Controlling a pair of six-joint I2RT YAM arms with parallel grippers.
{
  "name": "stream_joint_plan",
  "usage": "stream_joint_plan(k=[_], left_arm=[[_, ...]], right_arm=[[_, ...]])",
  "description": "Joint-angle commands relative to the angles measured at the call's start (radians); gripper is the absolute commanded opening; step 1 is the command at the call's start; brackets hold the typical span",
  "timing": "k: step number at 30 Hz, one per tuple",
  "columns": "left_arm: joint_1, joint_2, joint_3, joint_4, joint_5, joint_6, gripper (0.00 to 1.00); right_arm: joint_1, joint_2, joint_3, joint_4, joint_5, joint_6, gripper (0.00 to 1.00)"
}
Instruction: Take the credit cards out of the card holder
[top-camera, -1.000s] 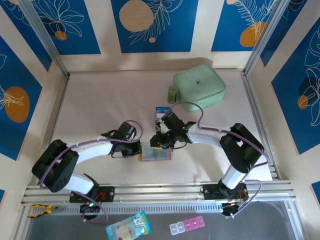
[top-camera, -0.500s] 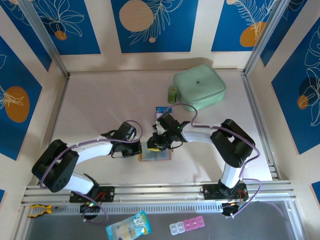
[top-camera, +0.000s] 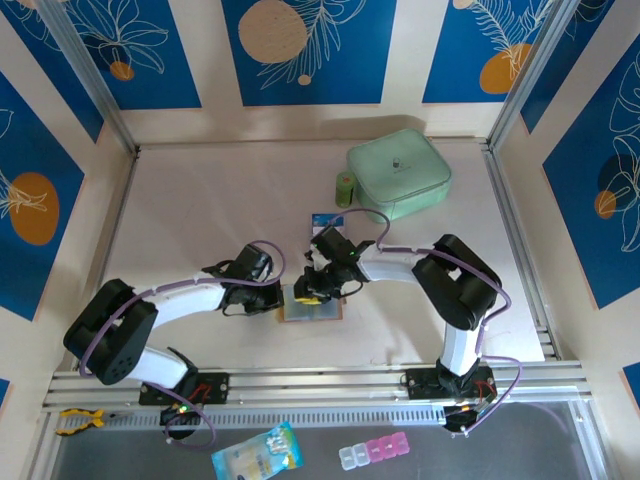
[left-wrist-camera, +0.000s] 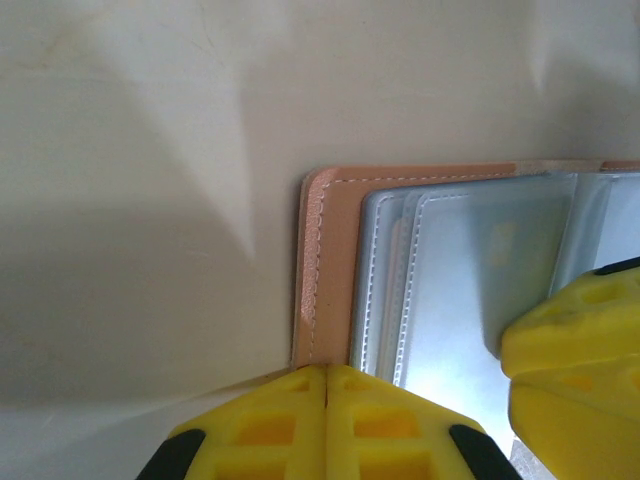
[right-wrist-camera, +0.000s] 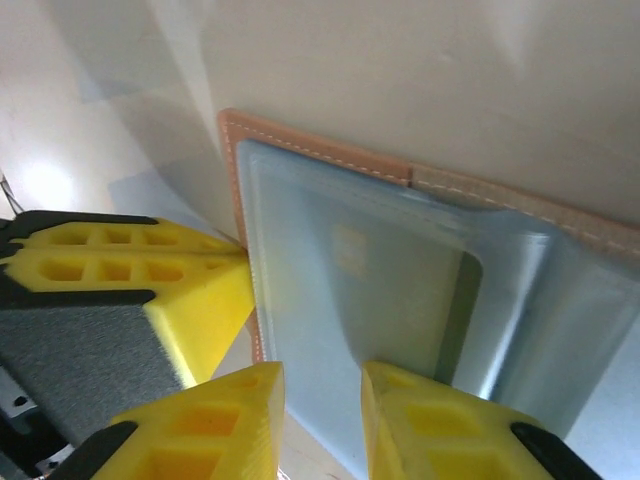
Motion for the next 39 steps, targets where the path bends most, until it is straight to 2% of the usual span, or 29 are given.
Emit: stream_joint_plan(k=[1,9,21,24,31,39], left_arm=[[0.010,0.006,-0.028,-0.027,-0.007,0.007,0.01],[0.010,0.003,-0.028,-0.040,-0.013,0.010,0.01],[0.010,-0.078,0.015,-0.108,-0.021,0.010,0.04],[0.010,-0.112,0.030,-0.118,-0.019,0.009,0.09],[0.006,-0.116,0.052,-0.048,0.061,-0.031,0.24],[-0.003,-0.053,0.049,0.041,0.109,-0.075,0.31]], right_arm=[[0.003,0.011,0.024,-0.063,0.014,-0.001,0.27],[-0.011,-0.036,-0.004,-0.097,0.059,-0.012,0.27],[-0.055,-0.048,-0.100,0.059,-0.050,-0.003,0.27],[-0.076,-0.053,-0.136,0.106,-0.086,-0.001,0.27],[-0.110,-0.044,-0.194,0.191,-0.144,0.009,0.26],[-0.137,-0.027,-0.240,0.281,-0.191,0.025,0.25]])
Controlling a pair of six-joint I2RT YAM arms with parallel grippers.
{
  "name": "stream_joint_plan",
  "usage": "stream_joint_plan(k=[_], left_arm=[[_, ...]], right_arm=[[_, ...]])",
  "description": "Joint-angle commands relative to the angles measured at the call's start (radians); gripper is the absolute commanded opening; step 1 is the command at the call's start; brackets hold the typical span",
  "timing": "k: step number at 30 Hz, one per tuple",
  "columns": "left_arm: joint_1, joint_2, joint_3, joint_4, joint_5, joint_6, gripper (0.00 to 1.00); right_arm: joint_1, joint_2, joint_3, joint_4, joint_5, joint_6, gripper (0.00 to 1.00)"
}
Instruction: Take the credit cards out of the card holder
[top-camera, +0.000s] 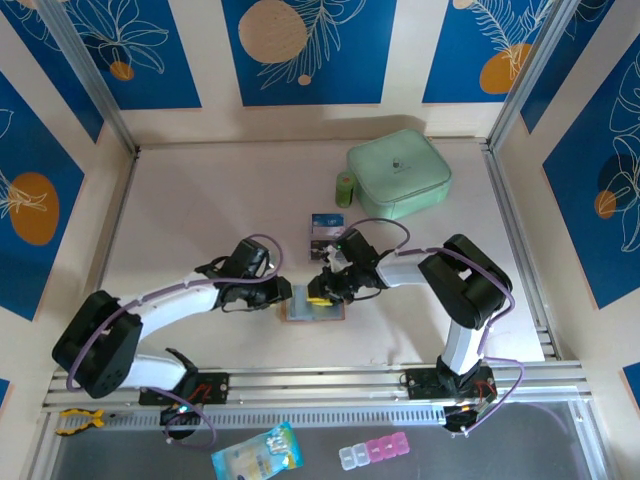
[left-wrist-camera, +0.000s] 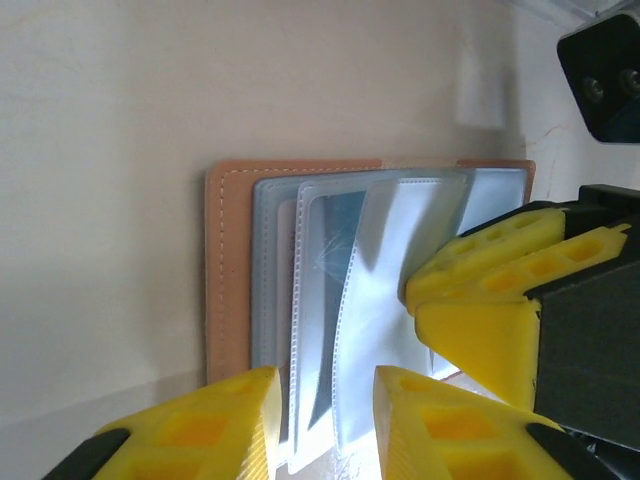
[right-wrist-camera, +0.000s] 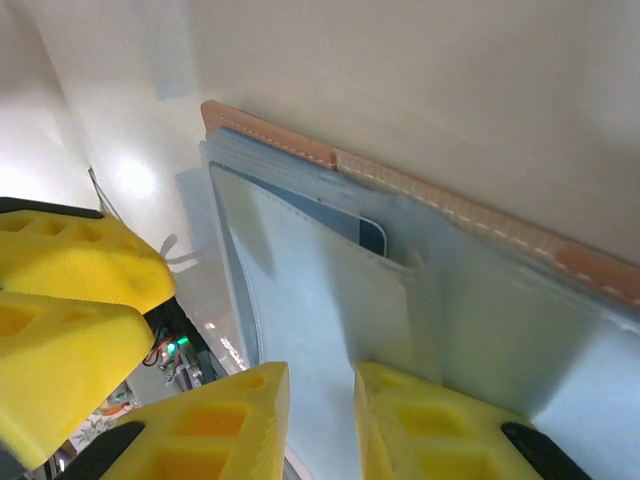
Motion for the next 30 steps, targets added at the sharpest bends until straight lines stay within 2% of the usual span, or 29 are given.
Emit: stream_joint_plan(k=[1,23,30], left_arm=[[-0.003,0.031,0.020,0.056,0.043,-0.030,0.31],[-0.027,0.112,0.012,0.150,0.069,-0.076,0.33],[-0.034,0.135,0.020,0.165,0.080,-0.080,0.29]], right_arm=[[-0.014,0.010,-0.033,0.009,-0.011,0.015,0.25],[-0.023,0.025,-0.056,0.054,-0.037,0.020,0.23],[-0.023,0.025,-0.058,0.061,-0.039,0.020,0.23]])
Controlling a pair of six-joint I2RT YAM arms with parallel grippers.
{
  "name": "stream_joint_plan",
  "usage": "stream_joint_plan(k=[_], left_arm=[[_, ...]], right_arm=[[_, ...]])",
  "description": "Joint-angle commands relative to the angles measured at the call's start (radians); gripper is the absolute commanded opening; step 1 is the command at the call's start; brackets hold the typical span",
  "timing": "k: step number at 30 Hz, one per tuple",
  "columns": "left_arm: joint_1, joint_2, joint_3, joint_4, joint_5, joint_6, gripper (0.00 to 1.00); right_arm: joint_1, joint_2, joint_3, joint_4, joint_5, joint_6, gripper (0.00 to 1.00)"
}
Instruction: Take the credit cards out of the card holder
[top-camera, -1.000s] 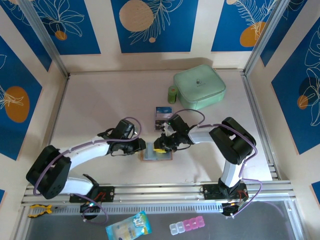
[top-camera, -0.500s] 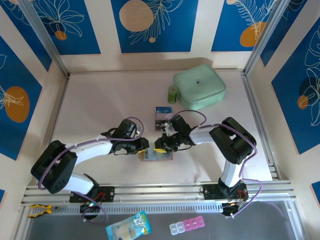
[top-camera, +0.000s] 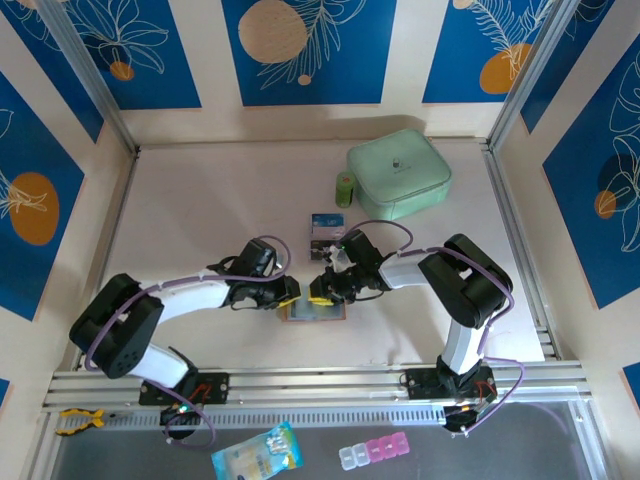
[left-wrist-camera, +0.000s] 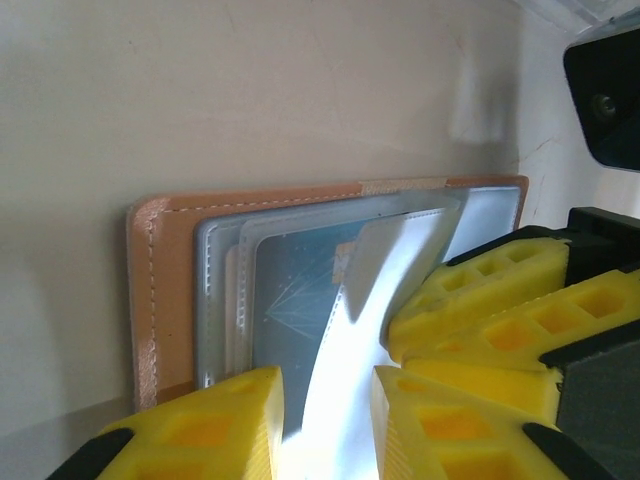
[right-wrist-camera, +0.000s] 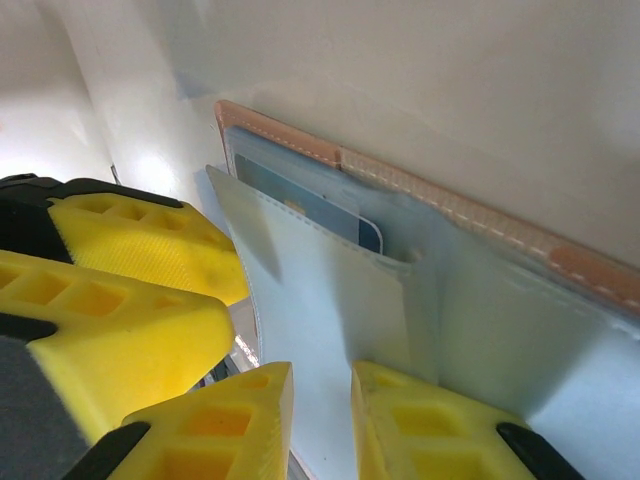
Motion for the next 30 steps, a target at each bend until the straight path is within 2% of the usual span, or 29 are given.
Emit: stream_joint_plan(k=[1,9,14,24,30], left_arm=[[-0.010,0.020,0.018,0.025,0.028,-0.014,0.29],[-0.016,0.026,0.019,0.049,0.039,-0.029,0.25],[-0.016,0.011,0.025,0.046,0.045,-0.031,0.23],[-0.021,-0.023,0.056,0.010,0.049,-0.026,0.20],[-0.034,-0.007,0.079,0.008,0.053,-0.028,0.18]], right_arm=[[-0.006,0.024,-0.025,-0.009,-0.004,0.008,0.23],[-0.002,0.009,-0.025,-0.004,-0.013,0.005,0.23],[0.002,-0.052,-0.029,-0.012,-0.002,0.003,0.26],[-0.011,-0.264,-0.003,-0.235,0.134,-0.065,0.28],[-0.047,-0.352,-0.002,-0.330,0.174,-0.100,0.28]])
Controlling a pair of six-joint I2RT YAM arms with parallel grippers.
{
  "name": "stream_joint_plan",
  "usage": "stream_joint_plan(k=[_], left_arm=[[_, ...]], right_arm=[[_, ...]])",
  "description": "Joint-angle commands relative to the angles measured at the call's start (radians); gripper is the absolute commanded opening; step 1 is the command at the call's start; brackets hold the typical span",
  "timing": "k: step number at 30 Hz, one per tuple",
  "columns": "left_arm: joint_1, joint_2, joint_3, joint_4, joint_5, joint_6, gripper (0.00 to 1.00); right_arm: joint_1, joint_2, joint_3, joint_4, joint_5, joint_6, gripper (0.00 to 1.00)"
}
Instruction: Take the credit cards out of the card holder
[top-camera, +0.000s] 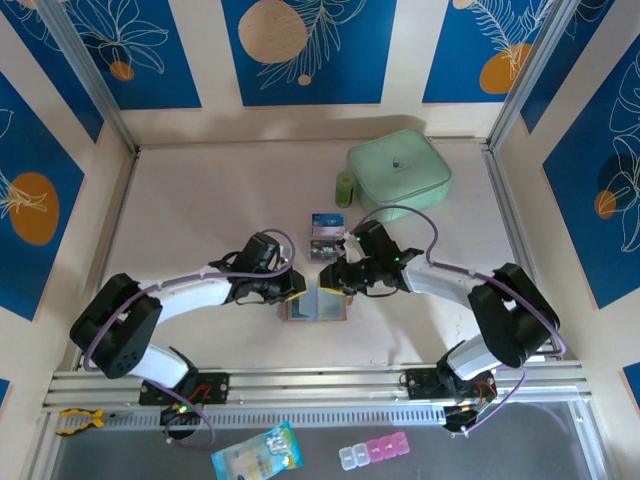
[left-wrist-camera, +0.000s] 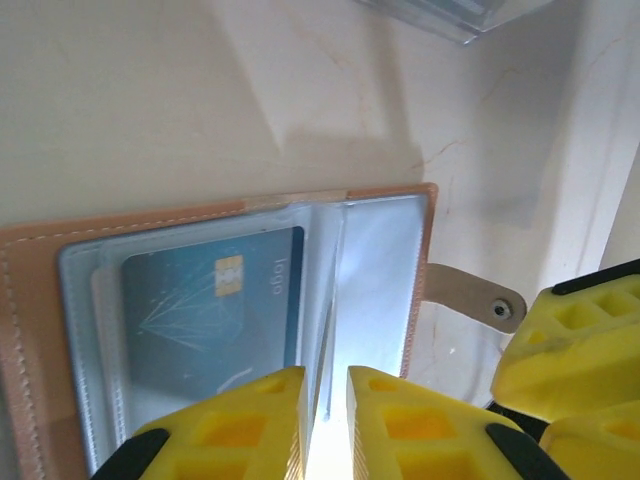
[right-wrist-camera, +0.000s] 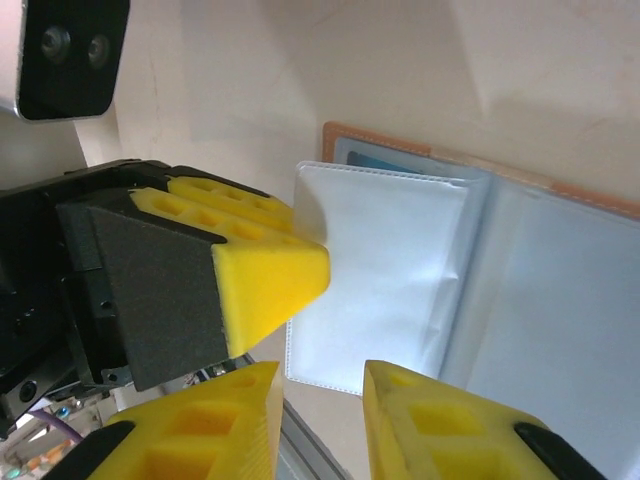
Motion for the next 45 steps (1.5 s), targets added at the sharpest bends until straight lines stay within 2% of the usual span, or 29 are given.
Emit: stream_joint_plan(k=[1,19,21,24,30,41,45], left_arm=[[-0.017,0.002,0.033,-0.019,0.019,-0.005,0.17],[-0.087,0.134,0.175,-0.038,0.049,0.016,0.18],[-0.094,0.148,0.186,-0.035,0.050,0.016,0.20],[-0.102,0.170,0.200,-0.030,0.052,0.017,0.32],[-0.109,0.191,0.203,-0.015,0.058,0.015,0.40],[-0.108,0.173,0.178,0.006,0.051,0.022,0.48],[-0.105,0.149,0.169,-0.003,0.034,0.031,0.47]], right_arm=[[-0.024,-0.041,0.008,-0.096,0.025,-0.036,0.28],[-0.062,-0.111,-0.049,-0.118,0.015,-0.041,0.28],[-0.067,-0.117,-0.052,-0.122,0.016,-0.045,0.28],[-0.073,-0.126,-0.055,-0.130,0.014,-0.047,0.28],[-0.074,-0.141,-0.068,-0.134,0.018,-0.042,0.29],[-0.068,-0.141,-0.058,-0.144,0.027,-0.032,0.29],[-0.060,-0.133,-0.050,-0.142,0.028,-0.030,0.29]])
